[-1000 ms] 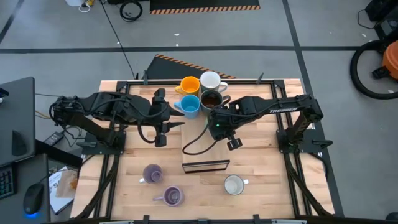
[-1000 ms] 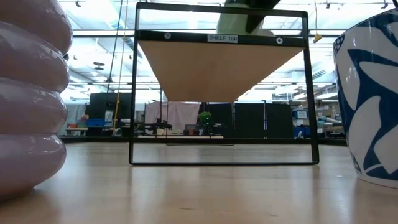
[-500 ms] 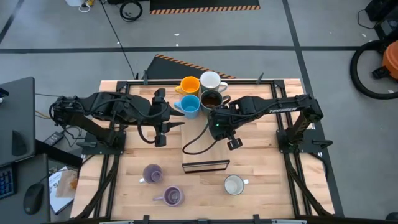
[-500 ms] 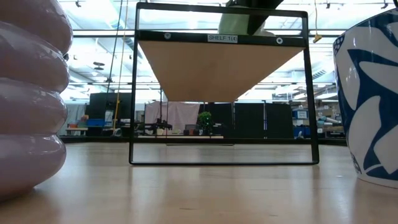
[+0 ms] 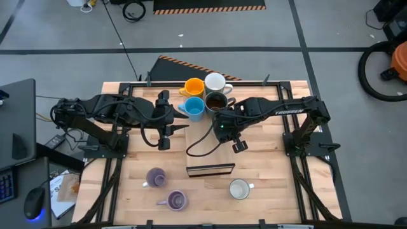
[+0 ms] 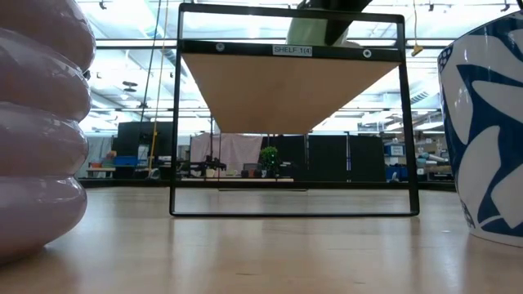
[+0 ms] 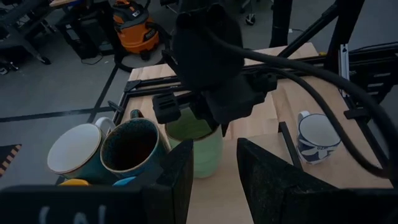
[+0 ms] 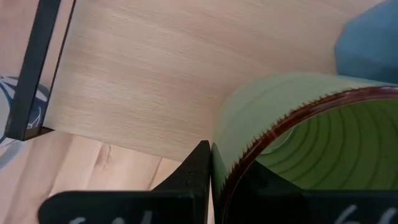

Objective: Place coffee mugs
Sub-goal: Put the green mug on the shelf

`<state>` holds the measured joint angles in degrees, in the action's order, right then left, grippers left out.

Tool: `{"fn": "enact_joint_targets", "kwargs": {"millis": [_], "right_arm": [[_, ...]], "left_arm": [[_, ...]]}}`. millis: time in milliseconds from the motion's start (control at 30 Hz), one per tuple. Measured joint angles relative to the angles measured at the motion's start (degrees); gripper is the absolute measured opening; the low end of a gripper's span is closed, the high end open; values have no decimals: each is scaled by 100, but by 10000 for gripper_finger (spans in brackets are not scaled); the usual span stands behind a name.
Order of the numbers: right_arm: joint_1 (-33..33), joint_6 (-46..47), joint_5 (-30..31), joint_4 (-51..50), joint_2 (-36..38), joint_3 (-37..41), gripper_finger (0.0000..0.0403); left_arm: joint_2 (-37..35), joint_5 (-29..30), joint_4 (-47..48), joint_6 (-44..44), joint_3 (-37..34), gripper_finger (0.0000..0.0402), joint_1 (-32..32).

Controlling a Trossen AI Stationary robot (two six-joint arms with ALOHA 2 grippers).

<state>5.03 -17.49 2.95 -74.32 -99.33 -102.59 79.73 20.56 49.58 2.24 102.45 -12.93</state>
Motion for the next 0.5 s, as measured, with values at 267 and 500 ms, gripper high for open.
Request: {"fn": "enact_joint_targets", "kwargs": {"millis": [267,500], "right_arm": [[-113,-7,-100,33,0,0,39],[-111,-27,-156,65,0,0,58]], "left_arm": [[1,1,-2,0,0,130,0],[-1,1,-2,0,0,130,0]]}}
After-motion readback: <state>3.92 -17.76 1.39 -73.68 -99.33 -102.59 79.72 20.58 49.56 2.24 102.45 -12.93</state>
